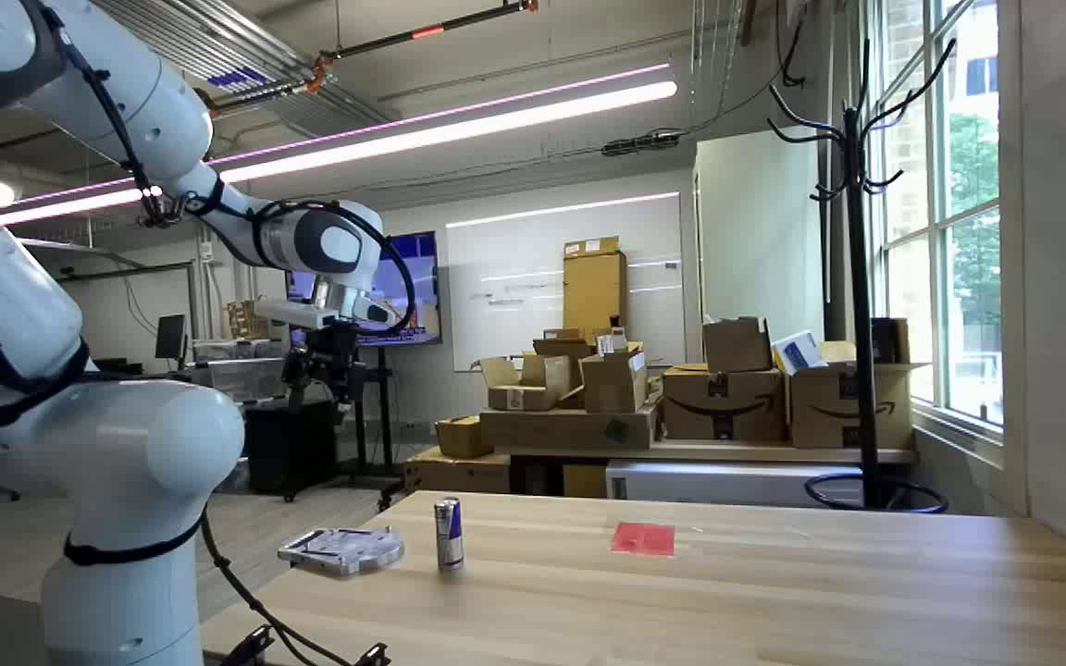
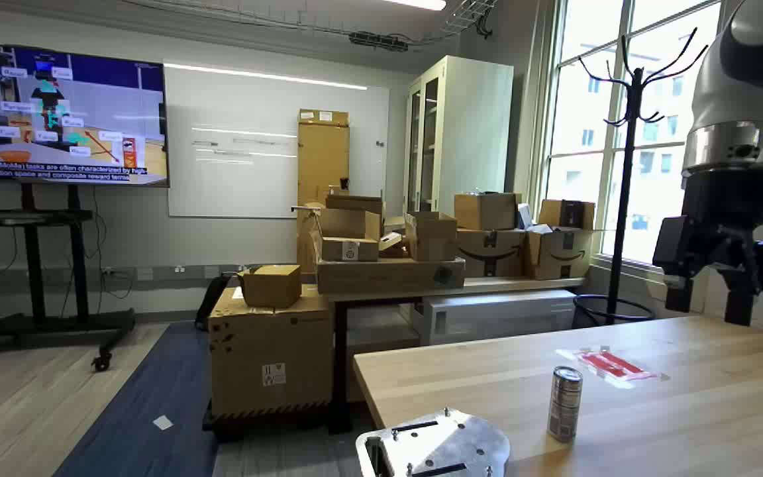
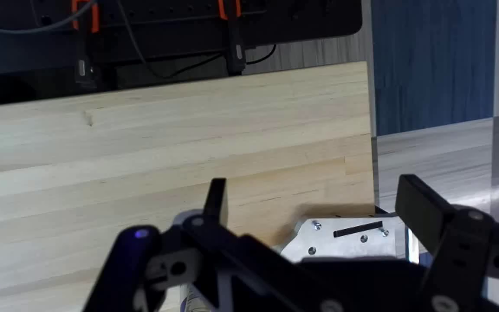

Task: Put the can on the silver object

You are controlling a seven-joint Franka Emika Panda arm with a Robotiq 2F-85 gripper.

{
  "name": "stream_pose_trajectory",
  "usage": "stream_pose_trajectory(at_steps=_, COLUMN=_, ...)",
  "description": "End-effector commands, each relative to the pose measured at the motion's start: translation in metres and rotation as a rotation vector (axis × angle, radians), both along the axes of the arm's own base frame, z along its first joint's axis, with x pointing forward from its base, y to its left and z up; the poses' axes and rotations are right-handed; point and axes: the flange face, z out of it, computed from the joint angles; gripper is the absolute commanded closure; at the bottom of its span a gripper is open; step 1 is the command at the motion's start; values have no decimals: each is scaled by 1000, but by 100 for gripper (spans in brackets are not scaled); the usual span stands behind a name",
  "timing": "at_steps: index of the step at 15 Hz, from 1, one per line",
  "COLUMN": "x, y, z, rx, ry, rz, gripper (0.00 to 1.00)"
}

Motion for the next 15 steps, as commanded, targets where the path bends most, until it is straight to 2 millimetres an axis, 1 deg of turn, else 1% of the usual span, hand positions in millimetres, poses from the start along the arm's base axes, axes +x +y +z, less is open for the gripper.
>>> stream_pose_trajectory(at_steps=1, x=0, y=0, z=0, rx=0, ry=1, rz=0, gripper=0)
stream_pose_trajectory(at_steps=11, x=0, y=0, z=0, rx=0, ry=1, rz=0, gripper=0)
stream_pose_trajectory(at_steps=15, x=20, y=-3, z=-3, rx=-17, ry=-7, rz=-10, gripper=0)
